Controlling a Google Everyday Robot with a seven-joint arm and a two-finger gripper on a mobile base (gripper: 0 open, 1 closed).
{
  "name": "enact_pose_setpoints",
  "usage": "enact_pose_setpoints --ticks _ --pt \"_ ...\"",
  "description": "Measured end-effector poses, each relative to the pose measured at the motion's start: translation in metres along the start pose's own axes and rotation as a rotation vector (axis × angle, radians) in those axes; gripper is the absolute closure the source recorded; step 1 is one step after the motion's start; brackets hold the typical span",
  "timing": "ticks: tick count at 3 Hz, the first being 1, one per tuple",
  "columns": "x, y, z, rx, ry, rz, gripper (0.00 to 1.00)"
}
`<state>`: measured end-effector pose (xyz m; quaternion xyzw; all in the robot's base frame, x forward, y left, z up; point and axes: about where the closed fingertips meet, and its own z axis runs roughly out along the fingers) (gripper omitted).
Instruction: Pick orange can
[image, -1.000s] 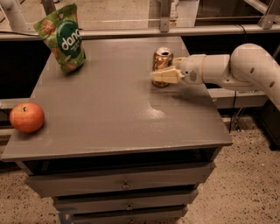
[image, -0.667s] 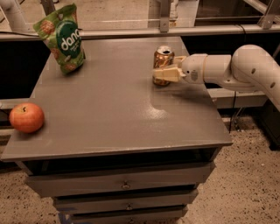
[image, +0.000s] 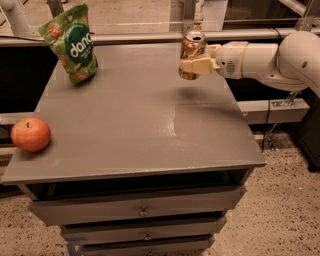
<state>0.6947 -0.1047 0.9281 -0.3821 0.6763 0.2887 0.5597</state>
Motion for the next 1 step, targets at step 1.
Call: enact_pose_setpoints --ticks 1 --pt "-0.0034 -0.0011 -0.0009 0.003 -0.004 -0.003 1.0"
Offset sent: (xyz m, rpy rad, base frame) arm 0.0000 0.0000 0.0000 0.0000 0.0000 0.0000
